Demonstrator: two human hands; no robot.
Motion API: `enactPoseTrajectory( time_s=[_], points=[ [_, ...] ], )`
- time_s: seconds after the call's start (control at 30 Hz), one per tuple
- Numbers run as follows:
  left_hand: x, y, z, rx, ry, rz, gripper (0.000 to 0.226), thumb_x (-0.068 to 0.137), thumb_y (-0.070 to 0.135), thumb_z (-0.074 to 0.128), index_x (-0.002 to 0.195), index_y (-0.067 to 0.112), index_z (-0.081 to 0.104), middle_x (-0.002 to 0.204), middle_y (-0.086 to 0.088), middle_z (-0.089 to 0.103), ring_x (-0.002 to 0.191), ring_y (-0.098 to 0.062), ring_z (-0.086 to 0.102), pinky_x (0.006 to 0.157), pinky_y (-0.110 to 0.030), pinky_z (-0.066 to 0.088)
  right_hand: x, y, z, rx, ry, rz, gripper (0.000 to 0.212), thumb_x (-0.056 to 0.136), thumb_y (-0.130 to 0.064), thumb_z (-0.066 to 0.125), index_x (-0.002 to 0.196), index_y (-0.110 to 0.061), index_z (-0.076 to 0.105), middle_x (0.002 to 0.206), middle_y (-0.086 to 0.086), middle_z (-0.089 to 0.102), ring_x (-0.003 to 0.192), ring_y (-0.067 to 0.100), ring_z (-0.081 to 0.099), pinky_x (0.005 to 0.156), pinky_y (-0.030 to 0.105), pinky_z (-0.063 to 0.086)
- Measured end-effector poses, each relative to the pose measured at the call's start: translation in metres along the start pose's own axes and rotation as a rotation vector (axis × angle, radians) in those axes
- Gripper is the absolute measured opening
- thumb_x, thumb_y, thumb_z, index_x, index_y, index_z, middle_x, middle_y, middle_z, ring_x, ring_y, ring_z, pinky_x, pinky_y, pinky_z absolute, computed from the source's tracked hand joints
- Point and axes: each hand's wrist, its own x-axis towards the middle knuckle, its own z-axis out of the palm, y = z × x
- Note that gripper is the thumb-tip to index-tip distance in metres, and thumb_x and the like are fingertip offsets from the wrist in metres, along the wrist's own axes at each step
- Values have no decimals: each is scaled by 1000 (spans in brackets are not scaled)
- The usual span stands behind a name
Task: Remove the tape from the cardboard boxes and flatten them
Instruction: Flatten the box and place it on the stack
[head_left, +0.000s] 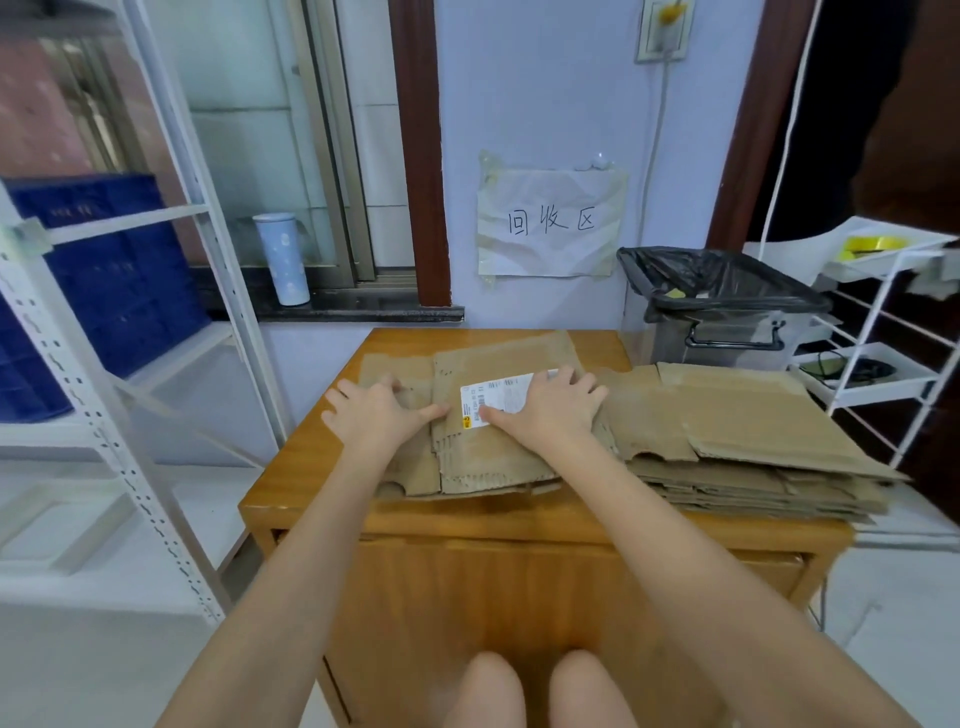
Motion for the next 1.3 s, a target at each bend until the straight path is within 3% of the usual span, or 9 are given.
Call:
enactPoseTrajectory(
  time_s=[0.2, 0.6, 0.8, 1.03, 1.3],
  points=[
    [-9, 62, -7, -52, -2, 127, 93, 58, 88, 57, 131, 32, 47, 132, -15, 39, 125, -33, 34, 94, -41, 38, 9, 48, -36, 18, 104, 73, 99, 68, -87, 44, 134, -12, 46, 137, 16, 41, 122, 39, 37, 99, 45, 28],
    [-53, 213, 32, -54, -135, 452, 89, 64, 85, 55, 130, 26, 52, 137, -17, 39, 129, -33, 30, 92, -37, 38, 23, 204, -68, 76, 25, 367, 106, 66, -83, 56, 140, -9, 38, 146, 19, 32, 133, 41, 30, 106, 49, 24],
    [-75, 248, 63, -30, -181, 458, 87, 66, 84, 54, 127, 21, 53, 131, -18, 42, 122, -32, 35, 88, -36, 38, 35, 252, -59, 97, -56, 382, 108, 61, -82, 62, 140, -11, 40, 147, 17, 32, 131, 39, 34, 105, 48, 32],
    [-75, 252, 87, 11, -198, 427, 89, 65, 88, 49, 126, 23, 50, 126, -18, 44, 117, -32, 38, 79, -35, 36, 45, 265, -40, 129, -127, 385, 104, 65, -79, 63, 141, -12, 39, 151, 17, 27, 136, 41, 26, 109, 50, 26],
    [-75, 252, 110, 133, -235, 402, 88, 66, 89, 44, 118, 20, 58, 127, -18, 47, 115, -31, 42, 86, -36, 35, 47, 274, -13, 137, -176, 372, 100, 64, -82, 60, 137, -14, 45, 144, 13, 35, 131, 37, 35, 103, 47, 29]
  ],
)
